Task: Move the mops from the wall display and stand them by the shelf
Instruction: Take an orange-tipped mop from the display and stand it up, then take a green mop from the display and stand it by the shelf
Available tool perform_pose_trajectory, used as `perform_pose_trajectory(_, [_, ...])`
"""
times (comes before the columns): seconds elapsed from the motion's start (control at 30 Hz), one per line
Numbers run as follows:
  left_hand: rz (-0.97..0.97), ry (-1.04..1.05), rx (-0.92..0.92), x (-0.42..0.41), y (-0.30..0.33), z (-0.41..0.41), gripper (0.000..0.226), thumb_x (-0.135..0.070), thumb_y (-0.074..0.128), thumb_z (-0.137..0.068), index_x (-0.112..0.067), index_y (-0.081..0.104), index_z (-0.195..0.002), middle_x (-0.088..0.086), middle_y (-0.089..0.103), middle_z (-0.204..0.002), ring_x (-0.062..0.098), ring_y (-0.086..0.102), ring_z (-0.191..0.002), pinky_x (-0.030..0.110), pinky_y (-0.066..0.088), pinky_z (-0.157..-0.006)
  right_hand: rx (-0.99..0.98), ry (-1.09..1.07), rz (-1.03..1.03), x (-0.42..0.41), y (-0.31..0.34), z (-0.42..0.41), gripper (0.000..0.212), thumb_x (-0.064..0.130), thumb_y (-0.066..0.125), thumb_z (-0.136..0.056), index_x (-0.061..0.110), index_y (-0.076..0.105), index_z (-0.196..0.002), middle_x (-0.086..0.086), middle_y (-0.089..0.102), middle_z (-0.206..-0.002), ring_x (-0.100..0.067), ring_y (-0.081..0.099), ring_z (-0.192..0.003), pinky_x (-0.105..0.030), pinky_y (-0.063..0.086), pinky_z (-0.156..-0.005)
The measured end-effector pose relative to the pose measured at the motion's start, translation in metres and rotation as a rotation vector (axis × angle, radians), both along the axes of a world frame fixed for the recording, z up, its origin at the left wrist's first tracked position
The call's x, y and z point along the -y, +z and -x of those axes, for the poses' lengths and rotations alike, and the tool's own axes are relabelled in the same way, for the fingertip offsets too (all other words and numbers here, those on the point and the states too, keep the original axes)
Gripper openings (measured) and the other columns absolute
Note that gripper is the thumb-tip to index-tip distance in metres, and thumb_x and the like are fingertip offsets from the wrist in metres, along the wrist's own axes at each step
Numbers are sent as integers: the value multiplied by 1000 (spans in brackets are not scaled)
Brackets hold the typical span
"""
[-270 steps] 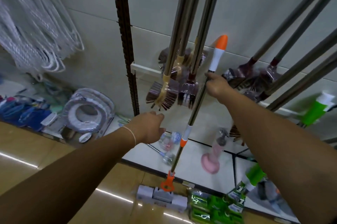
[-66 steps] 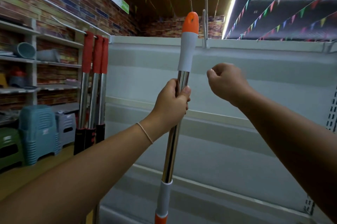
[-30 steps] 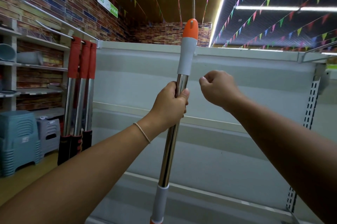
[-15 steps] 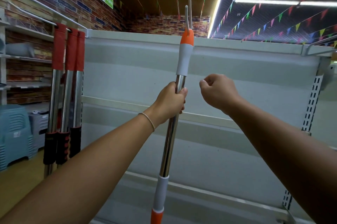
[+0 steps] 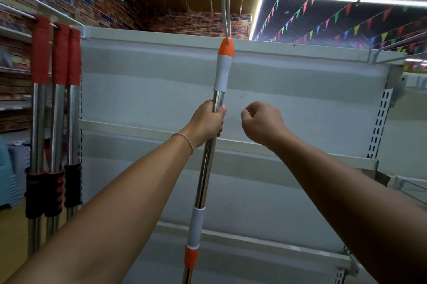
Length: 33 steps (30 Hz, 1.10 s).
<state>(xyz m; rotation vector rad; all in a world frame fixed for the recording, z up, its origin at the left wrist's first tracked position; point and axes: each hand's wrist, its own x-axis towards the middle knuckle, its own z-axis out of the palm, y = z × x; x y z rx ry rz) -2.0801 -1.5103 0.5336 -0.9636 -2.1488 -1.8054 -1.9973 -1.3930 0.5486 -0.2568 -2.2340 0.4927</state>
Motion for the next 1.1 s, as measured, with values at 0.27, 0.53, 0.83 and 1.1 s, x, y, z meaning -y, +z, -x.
perform_pose_trajectory(0.27, [55, -6, 22, -4, 0, 10, 20, -30, 41, -101, -11, 46, -100, 9, 54, -86, 19, 56, -74, 39, 56, -75, 48, -46, 3, -7, -19, -1, 29, 21, 44, -96, 7, 69, -90, -9, 70, -86, -26, 60, -80, -29, 44, -67])
perform_pose_trajectory(0.53, [194, 94, -6, -3, -6, 3, 13, -20, 42, -95, -16, 32, -101, 18, 55, -100, 33, 60, -83, 40, 54, -76, 75, -91, 33, -5, -36, -18, 30, 19, 44, -96, 3, 69, -93, -13, 71, -90, -29, 63, -87, -34, 52, -73])
perform_pose_trajectory(0.83, [537, 474, -443, 10, -57, -38, 44, -16, 52, -82, -6, 40, -124, 18, 41, -124, 36, 45, -110, 42, 40, -93, 94, -157, -7, -1, -51, -34, 29, 22, 47, -96, 7, 70, -95, -11, 71, -94, -28, 62, -91, -32, 50, -77])
perform_pose_trajectory(1.1, [619, 366, -611, -20, -64, -89, 33, -21, 47, -90, -8, 50, -120, 19, 49, -120, 39, 46, -113, 43, 38, -96, 108, -220, -9, -36, -61, -104, 26, 23, 47, -95, 9, 70, -96, -9, 70, -93, -27, 61, -90, -28, 45, -72])
